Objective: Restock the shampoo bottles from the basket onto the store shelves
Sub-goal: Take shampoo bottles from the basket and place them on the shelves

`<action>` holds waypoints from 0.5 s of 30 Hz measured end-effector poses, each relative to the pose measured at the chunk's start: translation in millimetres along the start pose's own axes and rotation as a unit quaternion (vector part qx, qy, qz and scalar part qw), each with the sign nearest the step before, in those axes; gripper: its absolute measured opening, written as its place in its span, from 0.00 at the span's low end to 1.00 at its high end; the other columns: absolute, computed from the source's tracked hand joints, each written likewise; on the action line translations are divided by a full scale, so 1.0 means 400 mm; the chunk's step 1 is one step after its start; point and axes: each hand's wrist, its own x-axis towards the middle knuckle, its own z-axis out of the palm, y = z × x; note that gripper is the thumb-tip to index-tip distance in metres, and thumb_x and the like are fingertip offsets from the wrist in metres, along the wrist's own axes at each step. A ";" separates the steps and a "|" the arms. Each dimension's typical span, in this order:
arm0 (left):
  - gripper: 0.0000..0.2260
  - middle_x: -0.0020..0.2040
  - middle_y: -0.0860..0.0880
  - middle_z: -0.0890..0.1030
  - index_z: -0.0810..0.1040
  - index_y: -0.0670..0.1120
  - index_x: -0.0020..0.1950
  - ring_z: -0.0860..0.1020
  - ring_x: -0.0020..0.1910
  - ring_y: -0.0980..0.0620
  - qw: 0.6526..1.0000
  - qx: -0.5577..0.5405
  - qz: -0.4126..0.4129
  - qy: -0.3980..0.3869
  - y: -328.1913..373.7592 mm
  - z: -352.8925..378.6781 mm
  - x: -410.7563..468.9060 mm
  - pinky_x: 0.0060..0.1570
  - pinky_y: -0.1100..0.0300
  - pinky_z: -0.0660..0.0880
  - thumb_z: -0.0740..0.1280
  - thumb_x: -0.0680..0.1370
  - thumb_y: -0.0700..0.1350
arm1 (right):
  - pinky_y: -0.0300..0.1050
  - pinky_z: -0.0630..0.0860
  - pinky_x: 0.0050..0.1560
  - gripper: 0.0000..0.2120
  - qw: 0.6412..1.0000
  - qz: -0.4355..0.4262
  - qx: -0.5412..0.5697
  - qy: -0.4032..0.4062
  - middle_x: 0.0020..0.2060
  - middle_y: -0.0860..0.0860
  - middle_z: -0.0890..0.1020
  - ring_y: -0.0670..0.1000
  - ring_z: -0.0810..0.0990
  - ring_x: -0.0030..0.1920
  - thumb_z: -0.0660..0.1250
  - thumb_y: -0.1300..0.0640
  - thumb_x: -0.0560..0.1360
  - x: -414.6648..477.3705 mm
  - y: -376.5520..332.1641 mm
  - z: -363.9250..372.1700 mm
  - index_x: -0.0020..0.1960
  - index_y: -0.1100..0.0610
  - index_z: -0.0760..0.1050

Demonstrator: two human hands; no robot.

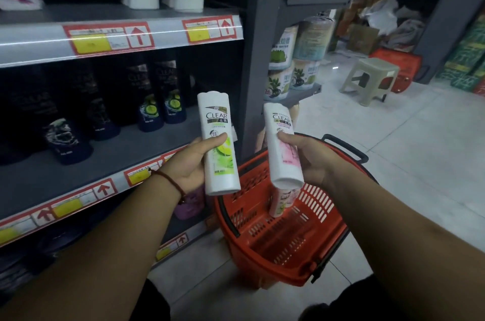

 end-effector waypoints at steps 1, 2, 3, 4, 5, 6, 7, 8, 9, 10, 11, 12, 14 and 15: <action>0.25 0.53 0.40 0.82 0.74 0.42 0.69 0.81 0.55 0.38 1.000 0.003 0.013 0.005 0.005 -0.012 -0.011 0.52 0.43 0.81 0.74 0.72 0.43 | 0.52 0.82 0.40 0.21 1.000 -0.019 -0.003 -0.011 0.48 0.58 0.84 0.56 0.84 0.42 0.74 0.58 0.74 -0.004 0.003 0.012 0.64 0.63 0.76; 0.23 0.52 0.40 0.82 0.75 0.42 0.67 0.82 0.51 0.39 1.000 0.001 0.025 0.010 0.009 -0.026 -0.026 0.48 0.44 0.82 0.73 0.72 0.41 | 0.53 0.82 0.44 0.23 0.999 -0.035 -0.013 -0.022 0.50 0.59 0.84 0.57 0.84 0.45 0.75 0.59 0.72 -0.008 0.008 0.027 0.65 0.64 0.75; 0.21 0.49 0.40 0.83 0.75 0.42 0.65 0.84 0.46 0.41 0.999 -0.002 0.034 0.016 0.015 -0.038 -0.045 0.42 0.47 0.82 0.71 0.72 0.40 | 0.54 0.82 0.46 0.24 0.998 -0.050 -0.028 -0.031 0.52 0.59 0.84 0.57 0.84 0.48 0.75 0.59 0.71 -0.014 0.013 0.046 0.66 0.64 0.76; 0.19 0.46 0.40 0.84 0.76 0.41 0.63 0.84 0.41 0.43 0.999 -0.002 0.041 0.024 0.022 -0.052 -0.067 0.38 0.50 0.82 0.70 0.73 0.39 | 0.56 0.83 0.48 0.24 0.996 -0.063 -0.043 -0.038 0.53 0.60 0.84 0.59 0.84 0.50 0.75 0.60 0.71 -0.019 0.017 0.069 0.65 0.64 0.77; 0.17 0.44 0.41 0.84 0.77 0.40 0.62 0.85 0.38 0.45 0.998 0.002 0.047 0.033 0.030 -0.067 -0.093 0.36 0.52 0.82 0.69 0.73 0.37 | 0.58 0.82 0.51 0.22 0.995 -0.076 -0.057 -0.040 0.54 0.61 0.84 0.61 0.84 0.53 0.75 0.60 0.72 -0.020 0.022 0.093 0.64 0.64 0.77; 0.16 0.43 0.41 0.85 0.77 0.40 0.60 0.85 0.38 0.46 0.997 0.008 0.056 0.044 0.038 -0.086 -0.118 0.35 0.53 0.82 0.69 0.73 0.37 | 0.60 0.81 0.56 0.21 0.993 -0.086 -0.070 -0.044 0.56 0.62 0.83 0.63 0.83 0.56 0.75 0.60 0.72 -0.022 0.028 0.122 0.64 0.64 0.78; 0.16 0.45 0.41 0.85 0.79 0.41 0.59 0.84 0.40 0.46 0.996 0.014 0.065 0.054 0.047 -0.103 -0.142 0.37 0.53 0.82 0.70 0.72 0.37 | 0.62 0.79 0.60 0.20 0.991 -0.095 -0.086 -0.047 0.57 0.63 0.83 0.65 0.82 0.58 0.75 0.60 0.72 -0.022 0.034 0.153 0.63 0.64 0.78; 0.16 0.47 0.42 0.85 0.80 0.42 0.58 0.84 0.43 0.46 0.995 0.020 0.075 0.066 0.057 -0.121 -0.168 0.40 0.52 0.83 0.71 0.70 0.37 | 0.60 0.79 0.60 0.19 0.987 -0.105 -0.106 -0.055 0.55 0.63 0.83 0.65 0.81 0.58 0.75 0.60 0.72 -0.022 0.040 0.188 0.61 0.64 0.79; 0.16 0.50 0.42 0.85 0.81 0.42 0.57 0.84 0.45 0.46 0.993 0.024 0.084 0.082 0.068 -0.137 -0.193 0.44 0.51 0.83 0.71 0.70 0.37 | 0.58 0.79 0.58 0.18 0.983 -0.113 -0.128 -0.064 0.53 0.62 0.84 0.65 0.82 0.55 0.75 0.60 0.72 -0.020 0.047 0.223 0.60 0.63 0.79; 0.15 0.52 0.42 0.85 0.82 0.42 0.57 0.84 0.46 0.46 0.990 0.028 0.094 0.099 0.081 -0.153 -0.219 0.47 0.50 0.83 0.72 0.70 0.37 | 0.56 0.80 0.54 0.17 0.979 -0.118 -0.144 -0.077 0.51 0.62 0.85 0.63 0.82 0.53 0.75 0.60 0.72 -0.017 0.054 0.259 0.59 0.63 0.80; 0.15 0.53 0.42 0.85 0.82 0.42 0.58 0.84 0.48 0.46 0.987 0.033 0.103 0.120 0.094 -0.170 -0.248 0.50 0.49 0.82 0.72 0.72 0.37 | 0.53 0.80 0.50 0.16 0.976 -0.121 -0.154 -0.092 0.50 0.61 0.85 0.62 0.83 0.51 0.75 0.60 0.72 -0.013 0.061 0.299 0.58 0.63 0.80; 0.14 0.54 0.42 0.85 0.82 0.42 0.58 0.84 0.49 0.45 0.983 0.040 0.112 0.140 0.105 -0.185 -0.277 0.52 0.49 0.81 0.73 0.73 0.38 | 0.50 0.81 0.46 0.16 0.974 -0.122 -0.159 -0.105 0.50 0.61 0.86 0.60 0.84 0.50 0.76 0.61 0.71 -0.011 0.067 0.340 0.58 0.64 0.80; 0.13 0.53 0.43 0.85 0.83 0.42 0.58 0.84 0.51 0.45 0.974 0.049 0.128 0.180 0.120 -0.216 -0.341 0.54 0.48 0.81 0.74 0.73 0.40 | 0.49 0.82 0.43 0.18 0.968 -0.127 -0.172 -0.129 0.50 0.59 0.86 0.58 0.85 0.47 0.77 0.60 0.70 -0.012 0.085 0.424 0.58 0.64 0.80; 0.13 0.53 0.43 0.85 0.83 0.43 0.57 0.84 0.52 0.45 0.969 0.048 0.136 0.199 0.123 -0.232 -0.373 0.55 0.48 0.80 0.74 0.73 0.40 | 0.49 0.82 0.44 0.19 0.967 -0.127 -0.171 -0.142 0.50 0.59 0.86 0.57 0.85 0.47 0.77 0.60 0.70 -0.015 0.096 0.463 0.59 0.64 0.80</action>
